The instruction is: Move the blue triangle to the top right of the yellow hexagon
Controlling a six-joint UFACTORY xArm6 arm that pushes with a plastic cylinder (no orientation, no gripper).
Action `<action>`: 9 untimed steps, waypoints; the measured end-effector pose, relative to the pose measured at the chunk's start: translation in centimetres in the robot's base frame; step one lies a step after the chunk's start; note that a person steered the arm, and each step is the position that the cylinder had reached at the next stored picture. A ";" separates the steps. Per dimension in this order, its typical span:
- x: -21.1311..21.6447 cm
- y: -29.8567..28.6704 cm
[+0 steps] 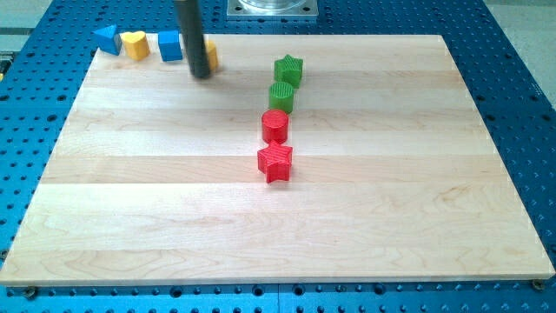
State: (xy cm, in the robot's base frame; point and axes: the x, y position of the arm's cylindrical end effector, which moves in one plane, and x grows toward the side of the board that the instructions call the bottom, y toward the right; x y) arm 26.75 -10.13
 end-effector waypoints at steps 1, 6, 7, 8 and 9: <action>-0.9 1.5; -7.4 -19.1; -7.6 -18.1; -7.6 -16.6; -7.0 -13.4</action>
State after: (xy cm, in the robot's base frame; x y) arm 19.75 -23.49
